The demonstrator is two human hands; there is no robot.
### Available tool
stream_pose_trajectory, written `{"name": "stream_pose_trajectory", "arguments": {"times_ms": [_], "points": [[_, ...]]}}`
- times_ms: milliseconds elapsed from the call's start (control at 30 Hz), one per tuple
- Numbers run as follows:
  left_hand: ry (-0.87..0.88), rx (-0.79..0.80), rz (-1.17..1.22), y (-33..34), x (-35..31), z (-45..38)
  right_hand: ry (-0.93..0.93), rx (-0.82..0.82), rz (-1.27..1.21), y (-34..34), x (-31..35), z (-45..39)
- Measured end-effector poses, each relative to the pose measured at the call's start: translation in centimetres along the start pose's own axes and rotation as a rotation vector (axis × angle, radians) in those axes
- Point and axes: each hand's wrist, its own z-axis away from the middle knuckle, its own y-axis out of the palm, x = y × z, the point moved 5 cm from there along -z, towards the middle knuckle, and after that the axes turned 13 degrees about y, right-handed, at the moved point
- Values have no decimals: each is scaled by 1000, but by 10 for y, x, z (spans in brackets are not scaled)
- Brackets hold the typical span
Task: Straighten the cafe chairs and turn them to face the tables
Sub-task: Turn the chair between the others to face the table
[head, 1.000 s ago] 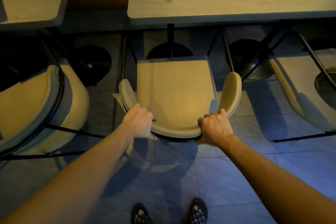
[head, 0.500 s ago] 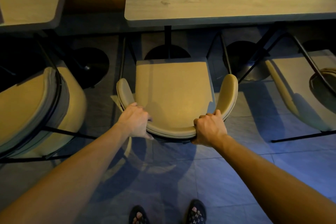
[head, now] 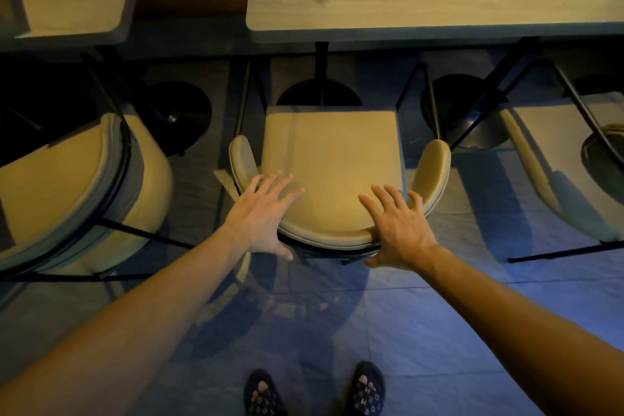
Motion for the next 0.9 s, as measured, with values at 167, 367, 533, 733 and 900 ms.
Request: {"name": "stream_pose_trajectory", "arguments": {"times_ms": [167, 367, 533, 733, 900], "points": [[16, 5, 97, 3, -15, 0, -47, 32, 97, 7, -17, 4], [10, -155, 137, 3, -23, -14, -120, -48, 87, 8, -28, -4], [10, -132, 108, 3, -32, -16, -131, -55, 110, 14, -35, -1], [0, -88, 74, 5, -41, -11, -92, -9, 60, 10, -37, 3], [-148, -104, 30, 4, -40, 8, -46, -73, 20, -10, -23, 3]]}}
